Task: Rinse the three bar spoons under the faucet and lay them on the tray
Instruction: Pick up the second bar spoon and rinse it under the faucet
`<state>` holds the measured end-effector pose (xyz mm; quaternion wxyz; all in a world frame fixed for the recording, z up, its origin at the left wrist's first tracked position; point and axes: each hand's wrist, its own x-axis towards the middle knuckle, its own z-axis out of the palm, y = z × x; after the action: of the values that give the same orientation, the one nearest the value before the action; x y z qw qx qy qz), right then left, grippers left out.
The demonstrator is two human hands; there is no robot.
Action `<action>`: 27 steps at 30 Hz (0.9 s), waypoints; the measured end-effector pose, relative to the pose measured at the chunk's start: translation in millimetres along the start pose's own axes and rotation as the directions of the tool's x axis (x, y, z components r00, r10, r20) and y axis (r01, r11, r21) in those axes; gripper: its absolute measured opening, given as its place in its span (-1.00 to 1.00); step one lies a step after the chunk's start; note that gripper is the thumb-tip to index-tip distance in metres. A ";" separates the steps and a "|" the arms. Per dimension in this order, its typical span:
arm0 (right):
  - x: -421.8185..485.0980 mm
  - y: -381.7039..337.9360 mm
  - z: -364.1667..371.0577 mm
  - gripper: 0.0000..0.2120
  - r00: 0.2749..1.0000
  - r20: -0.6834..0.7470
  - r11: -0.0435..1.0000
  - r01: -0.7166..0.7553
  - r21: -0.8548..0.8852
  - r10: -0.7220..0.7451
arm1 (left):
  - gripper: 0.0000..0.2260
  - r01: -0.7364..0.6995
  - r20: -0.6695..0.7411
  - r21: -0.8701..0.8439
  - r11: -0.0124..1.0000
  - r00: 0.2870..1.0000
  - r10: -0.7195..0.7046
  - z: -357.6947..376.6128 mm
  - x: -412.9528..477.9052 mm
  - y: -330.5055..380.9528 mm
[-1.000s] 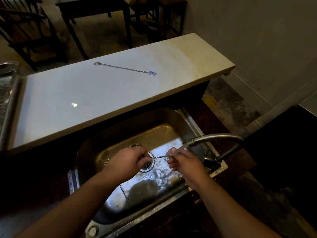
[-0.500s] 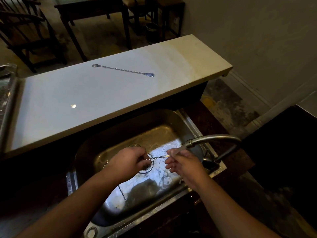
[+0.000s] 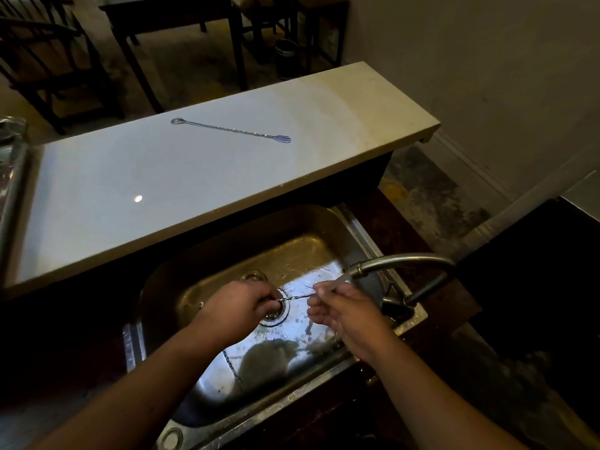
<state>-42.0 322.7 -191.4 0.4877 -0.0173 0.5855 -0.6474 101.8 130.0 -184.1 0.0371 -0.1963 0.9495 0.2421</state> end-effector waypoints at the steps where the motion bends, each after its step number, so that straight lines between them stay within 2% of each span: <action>1: 0.8 -0.1 0.3 -0.91 1.000 -0.019 1.000 -0.006 -0.012 0.006 | -0.89 0.025 -0.008 -0.027 0.999 1.000 -0.025 0.9 -0.7 0.2; 8: -1.8 -3.9 0.6 -0.91 1.000 -0.021 0.998 -0.005 -0.062 0.003 | -0.91 0.038 -0.003 -0.057 0.998 0.999 -0.038 -0.8 0.0 4.6; 14: 1.0 -10.7 -0.8 -0.83 0.996 -0.085 0.982 -0.024 -0.187 0.008 | -0.84 0.055 0.037 -0.077 0.996 0.998 -0.053 -2.2 -2.9 6.9; 16: 3.0 -12.0 5.3 -0.86 0.995 -0.103 0.956 -0.022 -0.291 -0.009 | -0.84 0.069 0.019 -0.090 0.994 0.998 -0.068 0.6 -4.6 7.0; 17: 3.5 -13.4 9.5 -0.88 0.991 -0.126 0.909 -0.017 -0.416 -0.039 | -0.84 0.087 0.003 -0.116 0.990 0.996 -0.087 2.0 -5.0 6.6; 19: 3.8 -20.8 21.2 -0.93 0.979 -0.139 0.746 0.017 -0.666 -0.146 | -0.83 0.125 -0.049 -0.173 0.977 0.990 -0.135 5.4 -5.2 4.3; 21: 9.4 -30.6 37.6 -0.80 0.939 -0.047 0.548 0.157 -0.822 -0.340 | -0.81 0.188 -0.100 -0.230 0.955 0.971 -0.215 9.0 -4.7 0.9; 24: 21.9 -51.5 70.7 -0.59 0.746 0.164 0.241 0.402 -0.883 -0.645 | -0.77 0.335 -0.118 -0.343 0.878 0.912 -0.394 16.9 -2.0 -5.5; 26: 26.7 -67.2 95.3 -0.53 0.640 0.265 0.138 0.508 -0.850 -0.721 | -0.75 0.413 -0.108 -0.432 0.802 0.859 -0.501 23.7 0.5 -9.8; 27: 29.3 -74.6 107.5 -0.51 0.614 0.309 0.099 0.539 -0.836 -0.726 | -0.75 0.441 -0.102 -0.475 0.761 0.832 -0.546 26.9 1.4 -12.3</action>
<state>-39.1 211.9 -115.9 0.0185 -0.4569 0.8012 -0.3859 104.7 132.3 -213.5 -0.0567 -0.4712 0.7827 0.4026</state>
